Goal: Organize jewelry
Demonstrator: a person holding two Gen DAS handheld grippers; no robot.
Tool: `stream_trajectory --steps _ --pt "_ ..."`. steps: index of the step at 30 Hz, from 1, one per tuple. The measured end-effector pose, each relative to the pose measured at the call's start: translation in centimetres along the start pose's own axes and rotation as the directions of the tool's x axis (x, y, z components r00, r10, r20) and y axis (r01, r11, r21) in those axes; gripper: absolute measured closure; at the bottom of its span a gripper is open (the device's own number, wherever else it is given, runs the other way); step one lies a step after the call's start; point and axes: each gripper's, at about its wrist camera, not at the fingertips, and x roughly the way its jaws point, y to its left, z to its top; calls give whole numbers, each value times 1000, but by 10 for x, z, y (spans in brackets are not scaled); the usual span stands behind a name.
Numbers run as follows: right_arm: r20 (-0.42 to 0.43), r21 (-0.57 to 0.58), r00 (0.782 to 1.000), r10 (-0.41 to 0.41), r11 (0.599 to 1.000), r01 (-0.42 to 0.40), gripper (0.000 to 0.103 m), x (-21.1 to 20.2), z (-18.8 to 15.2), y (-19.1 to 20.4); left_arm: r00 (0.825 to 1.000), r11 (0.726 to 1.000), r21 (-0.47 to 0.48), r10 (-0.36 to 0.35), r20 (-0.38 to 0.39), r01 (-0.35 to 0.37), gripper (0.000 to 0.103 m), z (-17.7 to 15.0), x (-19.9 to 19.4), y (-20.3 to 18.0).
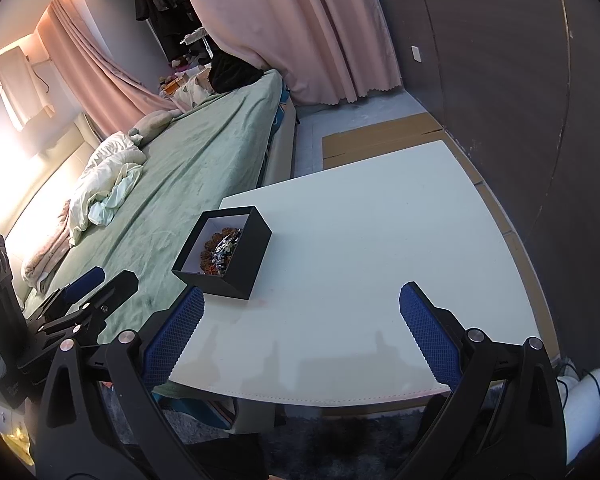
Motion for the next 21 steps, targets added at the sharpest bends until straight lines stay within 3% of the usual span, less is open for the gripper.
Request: stream_trajectory --steps 21 --pt "-11 7 1000 -11 1000 11 5 2 -1 -2 1000 1000 2 -13 -21 13 8 -1 3 -2"
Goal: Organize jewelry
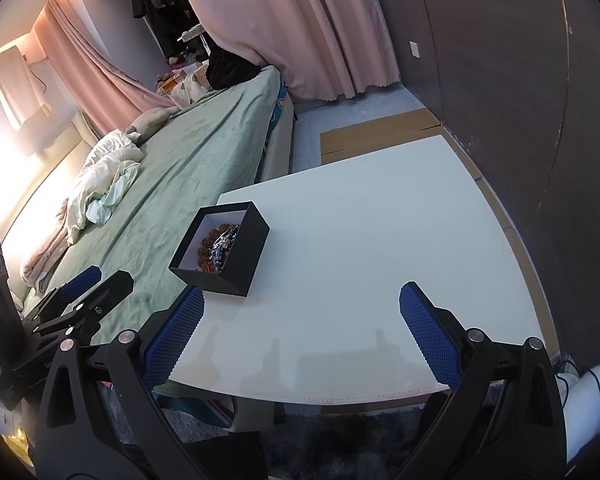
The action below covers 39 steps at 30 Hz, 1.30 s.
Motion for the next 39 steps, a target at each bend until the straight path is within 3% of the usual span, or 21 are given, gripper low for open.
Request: stream_trajectory --steps 16,39 --pt "-53 -4 998 -21 1000 21 5 37 0 16 999 999 -19 -28 -33 27 8 4 9 4" --pt "-154 -77 988 9 997 -21 5 152 34 75 997 993 -116 -34 -75 25 8 47 69 59"
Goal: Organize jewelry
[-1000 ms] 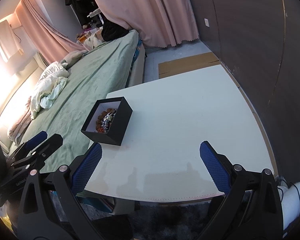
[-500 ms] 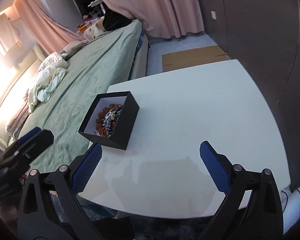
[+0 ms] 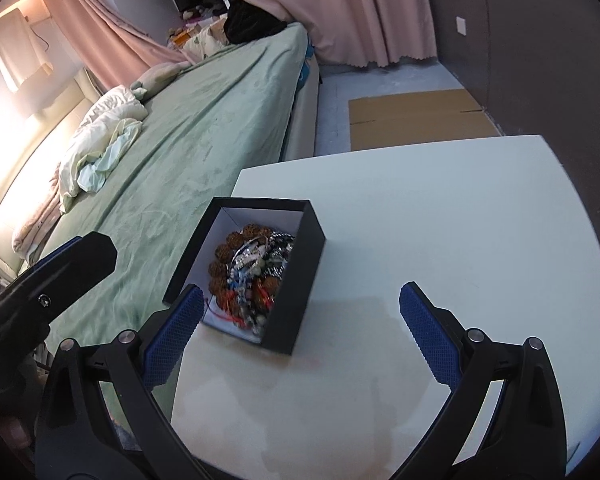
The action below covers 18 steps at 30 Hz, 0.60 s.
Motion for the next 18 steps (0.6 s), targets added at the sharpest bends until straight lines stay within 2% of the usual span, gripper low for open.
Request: stream_trajectory --steps 4,7,10,13,18 --pt "-51 -22 999 -19 1000 18 5 23 3 10 999 999 -52 4 -46 -6 8 5 15 19" --pt "-66 -32 992 -104 994 102 5 34 1 11 999 997 -72 1 -51 -5 8 7 16 28" --pt "-45 -4 984 -171 985 171 5 29 1 3 999 998 -68 1 -40 -4 8 7 13 30" --pt "-5 43 992 -128 991 129 5 8 2 -8 999 999 -44 -15 -34 14 9 4 6 26" --pt "24 49 992 -122 992 121 5 -21 -6 -19 999 1000 -6 -24 -23 24 8 -2 -7 13"
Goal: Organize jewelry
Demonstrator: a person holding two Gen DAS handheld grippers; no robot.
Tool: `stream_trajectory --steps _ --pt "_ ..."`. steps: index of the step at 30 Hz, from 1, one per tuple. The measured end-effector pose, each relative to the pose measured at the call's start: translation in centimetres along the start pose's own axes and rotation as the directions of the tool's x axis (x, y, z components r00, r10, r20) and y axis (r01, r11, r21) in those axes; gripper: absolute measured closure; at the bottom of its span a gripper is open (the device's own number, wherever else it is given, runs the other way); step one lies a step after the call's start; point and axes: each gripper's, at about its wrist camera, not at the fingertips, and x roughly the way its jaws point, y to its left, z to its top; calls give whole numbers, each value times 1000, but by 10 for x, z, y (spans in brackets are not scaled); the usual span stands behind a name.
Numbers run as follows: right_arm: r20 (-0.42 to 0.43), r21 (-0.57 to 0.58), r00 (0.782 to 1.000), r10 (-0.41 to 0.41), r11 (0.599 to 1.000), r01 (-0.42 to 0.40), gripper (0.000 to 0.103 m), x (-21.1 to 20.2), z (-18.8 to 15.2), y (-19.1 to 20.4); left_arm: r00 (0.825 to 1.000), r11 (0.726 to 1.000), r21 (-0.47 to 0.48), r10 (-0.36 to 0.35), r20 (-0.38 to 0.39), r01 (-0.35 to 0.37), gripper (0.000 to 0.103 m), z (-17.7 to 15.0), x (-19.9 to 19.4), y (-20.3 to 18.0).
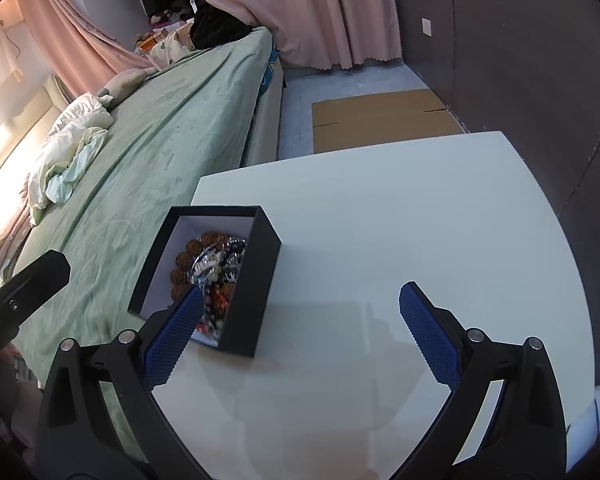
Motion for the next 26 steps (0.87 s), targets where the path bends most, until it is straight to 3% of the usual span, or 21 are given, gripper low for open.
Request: stream_trajectory --steps 17,26 --pt "42 21 998 38 999 -39 5 -45 -17 -20 999 993 110 36 8 -37 9 -26 -16 -44" --pt "49 18 998 40 999 -41 5 -52 -22 -25 999 992 115 53 -6 -52 8 -32 -17 -46"
